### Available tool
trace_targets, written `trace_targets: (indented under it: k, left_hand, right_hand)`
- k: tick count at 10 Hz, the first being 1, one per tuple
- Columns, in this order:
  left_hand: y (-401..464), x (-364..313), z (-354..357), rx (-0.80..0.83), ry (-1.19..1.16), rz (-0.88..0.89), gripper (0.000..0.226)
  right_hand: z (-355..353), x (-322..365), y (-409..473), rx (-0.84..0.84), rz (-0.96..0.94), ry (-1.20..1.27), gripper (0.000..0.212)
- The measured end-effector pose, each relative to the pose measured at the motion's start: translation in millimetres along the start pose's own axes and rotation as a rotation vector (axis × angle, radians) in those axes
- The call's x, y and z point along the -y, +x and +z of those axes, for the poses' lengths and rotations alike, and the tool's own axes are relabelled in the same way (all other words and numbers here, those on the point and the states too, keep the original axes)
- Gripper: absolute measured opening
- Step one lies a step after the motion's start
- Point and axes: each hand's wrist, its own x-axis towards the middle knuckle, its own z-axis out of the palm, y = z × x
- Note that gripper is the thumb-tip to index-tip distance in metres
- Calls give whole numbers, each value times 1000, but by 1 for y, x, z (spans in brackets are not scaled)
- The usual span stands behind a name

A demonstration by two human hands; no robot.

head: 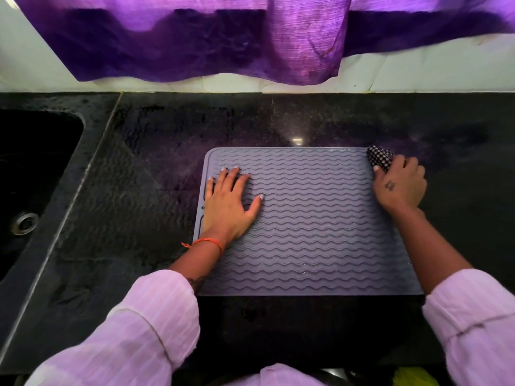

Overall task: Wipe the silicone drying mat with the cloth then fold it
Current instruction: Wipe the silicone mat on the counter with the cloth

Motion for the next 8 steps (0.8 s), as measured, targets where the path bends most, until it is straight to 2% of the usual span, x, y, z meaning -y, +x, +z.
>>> trace_targets:
  k: [1, 2, 3, 4, 5, 7, 8]
  left_hand:
    - [0, 0, 0, -5, 1, 2, 69]
    - [-1, 0, 0, -9, 6, 1, 69]
    - [-3, -2, 1, -8, 5, 4, 69]
    - [-1, -3, 2, -20, 7, 5, 68]
    - [1, -2, 1, -18, 20, 2, 68]
    - [0, 0, 1, -18, 17, 3, 68]
    - [0, 0, 1, -17, 18, 1, 68]
  right_hand:
    - [-6, -7, 14, 117, -11, 40, 45]
    - [-14, -13, 31, 139, -19, 78, 46]
    - [-6, -4, 26, 64, -36, -3, 43]
    - [-1, 1, 26, 63, -46, -52, 40]
    - [-10, -1, 41, 167, -58, -30, 44]
    - [-1, 15, 32, 145, -73, -34, 43]
    - [-7, 17, 37, 210, -61, -37, 43]
